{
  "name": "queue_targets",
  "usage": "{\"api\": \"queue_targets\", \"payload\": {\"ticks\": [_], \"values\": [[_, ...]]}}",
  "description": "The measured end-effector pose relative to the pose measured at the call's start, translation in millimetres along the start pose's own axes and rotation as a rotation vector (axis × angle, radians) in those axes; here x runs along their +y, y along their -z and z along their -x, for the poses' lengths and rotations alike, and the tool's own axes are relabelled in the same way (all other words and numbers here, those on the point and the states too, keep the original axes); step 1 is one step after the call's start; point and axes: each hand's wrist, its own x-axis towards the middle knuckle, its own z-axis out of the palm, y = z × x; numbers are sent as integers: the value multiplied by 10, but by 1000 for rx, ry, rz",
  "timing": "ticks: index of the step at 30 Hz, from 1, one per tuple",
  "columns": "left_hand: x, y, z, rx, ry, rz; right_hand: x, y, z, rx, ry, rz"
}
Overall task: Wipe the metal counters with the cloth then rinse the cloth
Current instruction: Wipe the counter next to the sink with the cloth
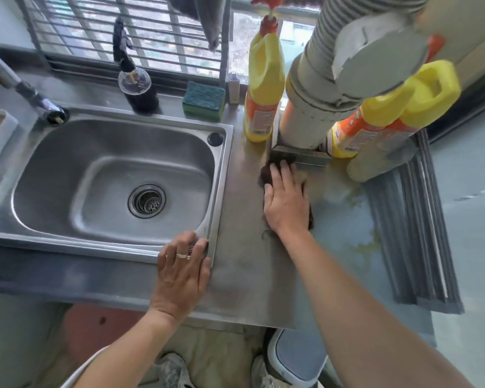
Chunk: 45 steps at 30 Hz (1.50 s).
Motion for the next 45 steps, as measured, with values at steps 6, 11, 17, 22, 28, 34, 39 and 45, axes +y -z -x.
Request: {"api": "queue_targets", "payload": {"ticks": [6,11,17,22,28,34,39,45], "values": [[57,29,-11,19,8,-42,859,246,158,41,-173,58],[116,82,-14,31,22,-80,1308,379,321,56,-199,84],[174,73,37,14,99,-91,1589,461,567,76,-242,66],[387,4,99,43,219,-65,1666,511,668,59,-245,71],[380,-28,95,64,204,-78,1777,500,773,54,-234,89],[386,-40,87,60,199,-88,1530,423,1181,156,-361,-3],[402,-26,84,48,200,-67,704,217,1370,155,-316,-58],[392,-22,72,56,180,-76,-243,-47,1389,102,-128,-105]]}}
